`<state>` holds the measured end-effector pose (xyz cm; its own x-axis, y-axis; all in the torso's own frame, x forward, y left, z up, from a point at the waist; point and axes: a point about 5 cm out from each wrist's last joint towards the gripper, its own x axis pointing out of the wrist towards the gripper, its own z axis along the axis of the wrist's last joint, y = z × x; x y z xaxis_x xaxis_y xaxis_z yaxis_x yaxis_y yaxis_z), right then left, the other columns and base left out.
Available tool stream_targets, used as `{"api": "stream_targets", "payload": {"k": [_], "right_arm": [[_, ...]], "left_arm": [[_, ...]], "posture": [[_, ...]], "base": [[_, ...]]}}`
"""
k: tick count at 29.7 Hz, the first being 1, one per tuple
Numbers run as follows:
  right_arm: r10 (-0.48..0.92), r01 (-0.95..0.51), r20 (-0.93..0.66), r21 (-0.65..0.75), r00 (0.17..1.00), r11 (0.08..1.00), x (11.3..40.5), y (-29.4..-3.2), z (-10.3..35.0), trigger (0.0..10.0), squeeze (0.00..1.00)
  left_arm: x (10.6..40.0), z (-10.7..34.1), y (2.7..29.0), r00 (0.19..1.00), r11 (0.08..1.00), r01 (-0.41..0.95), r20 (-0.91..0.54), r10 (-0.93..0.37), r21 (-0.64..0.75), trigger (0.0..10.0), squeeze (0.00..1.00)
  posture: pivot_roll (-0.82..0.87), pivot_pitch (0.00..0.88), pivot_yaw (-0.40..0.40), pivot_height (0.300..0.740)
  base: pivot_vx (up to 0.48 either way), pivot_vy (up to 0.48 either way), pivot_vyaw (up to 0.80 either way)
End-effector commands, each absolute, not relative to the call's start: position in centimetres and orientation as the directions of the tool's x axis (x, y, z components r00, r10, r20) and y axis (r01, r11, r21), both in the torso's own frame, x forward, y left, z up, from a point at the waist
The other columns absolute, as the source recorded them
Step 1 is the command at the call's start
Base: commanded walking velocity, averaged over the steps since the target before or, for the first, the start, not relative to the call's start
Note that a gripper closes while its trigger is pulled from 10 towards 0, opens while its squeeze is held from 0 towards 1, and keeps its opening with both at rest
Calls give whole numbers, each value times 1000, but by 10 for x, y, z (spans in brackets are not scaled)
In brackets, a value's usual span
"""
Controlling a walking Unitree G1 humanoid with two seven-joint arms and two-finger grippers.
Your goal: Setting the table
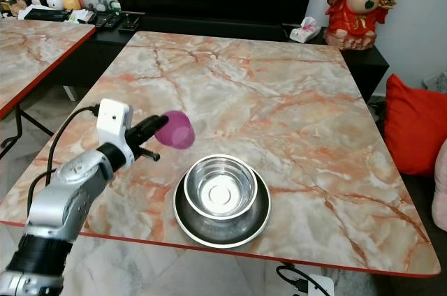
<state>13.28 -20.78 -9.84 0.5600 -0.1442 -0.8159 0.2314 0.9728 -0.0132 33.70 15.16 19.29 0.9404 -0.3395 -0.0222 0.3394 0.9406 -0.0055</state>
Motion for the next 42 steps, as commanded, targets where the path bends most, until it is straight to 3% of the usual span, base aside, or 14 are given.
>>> {"api": "stream_targets", "payload": {"k": [1,21,41,42], "right_arm": [[-150,243,-810,-9,567,970,133,-206,-98,10000,0],[-164,270,-806,-4,569,963,131,-205,-99,10000,0],[-141,260,-801,18,581,965,135,-199,-98,10000,0],[-141,261,-802,19,580,965,134,-199,-98,10000,0]], "left_arm": [[341,199,153,953,953,301,-38,-302,-29,10000,0],[348,179,140,890,948,311,-330,-315,-67,10000,0],[342,178,142,868,956,292,-412,-277,-28,10000,0],[342,178,141,867,956,293,-413,-278,-27,10000,47]], "posture": [[127,0,-37,740],[108,0,-19,740],[117,0,-21,740],[117,0,-21,740]], "base": [[0,0,0],[0,0,0],[0,0,0],[0,0,0]]}}
